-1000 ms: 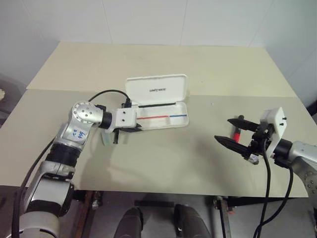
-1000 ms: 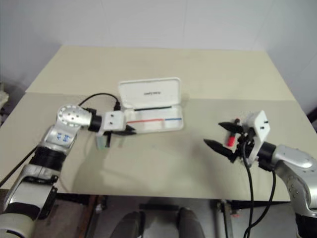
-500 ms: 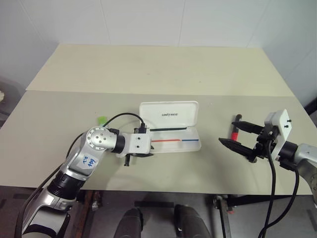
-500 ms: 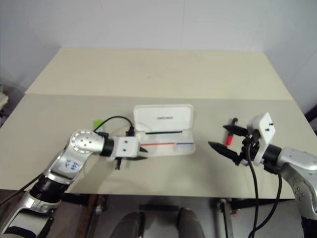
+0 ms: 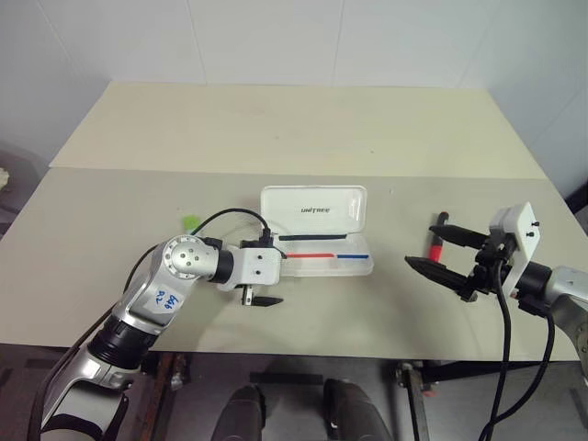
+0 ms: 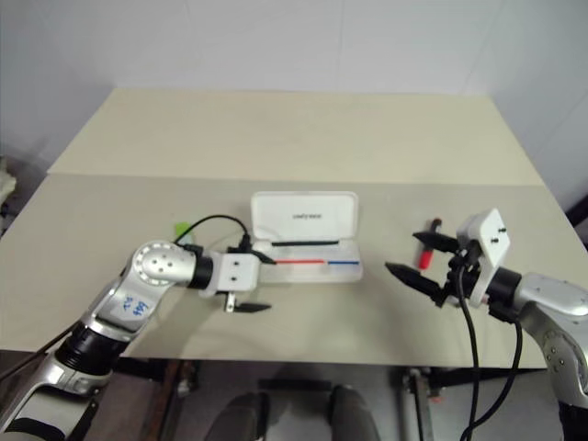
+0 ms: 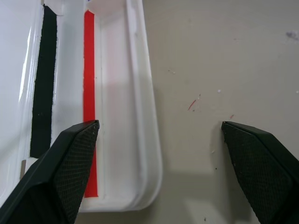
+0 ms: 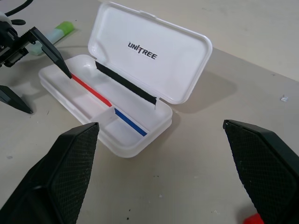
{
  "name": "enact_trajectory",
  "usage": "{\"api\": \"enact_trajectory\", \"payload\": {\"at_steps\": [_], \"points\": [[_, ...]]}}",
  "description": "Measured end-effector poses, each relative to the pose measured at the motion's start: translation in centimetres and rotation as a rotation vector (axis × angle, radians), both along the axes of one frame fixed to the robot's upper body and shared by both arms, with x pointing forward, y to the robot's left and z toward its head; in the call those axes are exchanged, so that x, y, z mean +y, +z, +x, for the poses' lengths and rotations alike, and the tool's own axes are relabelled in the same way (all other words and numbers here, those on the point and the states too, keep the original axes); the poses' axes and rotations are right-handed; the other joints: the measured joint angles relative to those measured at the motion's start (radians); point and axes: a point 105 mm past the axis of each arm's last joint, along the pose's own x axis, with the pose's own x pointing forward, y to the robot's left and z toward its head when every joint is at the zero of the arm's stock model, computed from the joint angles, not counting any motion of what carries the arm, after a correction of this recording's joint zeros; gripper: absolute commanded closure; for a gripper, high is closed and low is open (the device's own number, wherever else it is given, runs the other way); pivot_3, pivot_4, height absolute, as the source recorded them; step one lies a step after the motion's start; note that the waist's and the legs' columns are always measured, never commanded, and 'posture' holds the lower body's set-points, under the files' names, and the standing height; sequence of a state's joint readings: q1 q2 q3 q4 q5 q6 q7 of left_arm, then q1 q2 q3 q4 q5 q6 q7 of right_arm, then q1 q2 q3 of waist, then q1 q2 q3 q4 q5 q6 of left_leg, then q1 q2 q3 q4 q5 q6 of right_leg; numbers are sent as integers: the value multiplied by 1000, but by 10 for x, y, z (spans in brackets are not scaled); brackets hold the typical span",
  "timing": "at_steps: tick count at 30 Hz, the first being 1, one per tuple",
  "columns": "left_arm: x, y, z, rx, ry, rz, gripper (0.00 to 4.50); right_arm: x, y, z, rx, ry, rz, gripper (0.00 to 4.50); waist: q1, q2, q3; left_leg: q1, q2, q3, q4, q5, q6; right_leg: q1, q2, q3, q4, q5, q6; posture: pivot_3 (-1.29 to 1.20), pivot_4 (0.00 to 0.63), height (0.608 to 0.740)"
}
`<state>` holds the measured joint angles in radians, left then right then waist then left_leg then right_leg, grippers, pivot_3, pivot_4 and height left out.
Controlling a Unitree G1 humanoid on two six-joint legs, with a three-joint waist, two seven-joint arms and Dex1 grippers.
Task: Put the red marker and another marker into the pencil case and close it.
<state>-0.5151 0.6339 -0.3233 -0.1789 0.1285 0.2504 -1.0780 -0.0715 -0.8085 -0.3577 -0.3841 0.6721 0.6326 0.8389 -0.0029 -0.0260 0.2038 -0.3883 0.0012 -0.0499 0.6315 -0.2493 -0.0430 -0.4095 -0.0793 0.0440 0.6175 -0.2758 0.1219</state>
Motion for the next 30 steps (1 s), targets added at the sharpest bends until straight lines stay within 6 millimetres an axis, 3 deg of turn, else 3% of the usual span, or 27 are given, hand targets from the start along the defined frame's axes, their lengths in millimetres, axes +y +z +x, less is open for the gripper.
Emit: {"api": "enact_trajectory", "payload": {"at_steps": [8,12,16,21,30], "points": [[-11,12,-18,22,-48,-44,21,0,0,0,4,0,-2,0,0,0,0,0,0,0,-1,0,0,0,0,0,-1,0,1,0,150,740],[-17,32,-30,48,-78,-134,21,-2,0,2,0,-24,-12,0,0,0,0,0,0,1,0,0,0,0,0,1,-1,0,0,0,150,740],[-9,52,-38,122,-59,-230,21,-7,0,10,-33,-112,-15,0,-4,0,0,1,0,1,0,0,0,0,0,1,-1,0,-1,0,150,740],[3,75,-28,79,19,-359,21,-12,8,24,-85,-217,5,0,-2,-1,0,1,0,2,0,0,0,0,0,2,-1,0,-1,0,150,740],[32,110,-10,-80,90,-570,21,-13,-4,36,-39,-322,-39,0,-2,0,0,1,0,2,0,0,0,0,0,2,-2,0,-1,0,150,740]]}}
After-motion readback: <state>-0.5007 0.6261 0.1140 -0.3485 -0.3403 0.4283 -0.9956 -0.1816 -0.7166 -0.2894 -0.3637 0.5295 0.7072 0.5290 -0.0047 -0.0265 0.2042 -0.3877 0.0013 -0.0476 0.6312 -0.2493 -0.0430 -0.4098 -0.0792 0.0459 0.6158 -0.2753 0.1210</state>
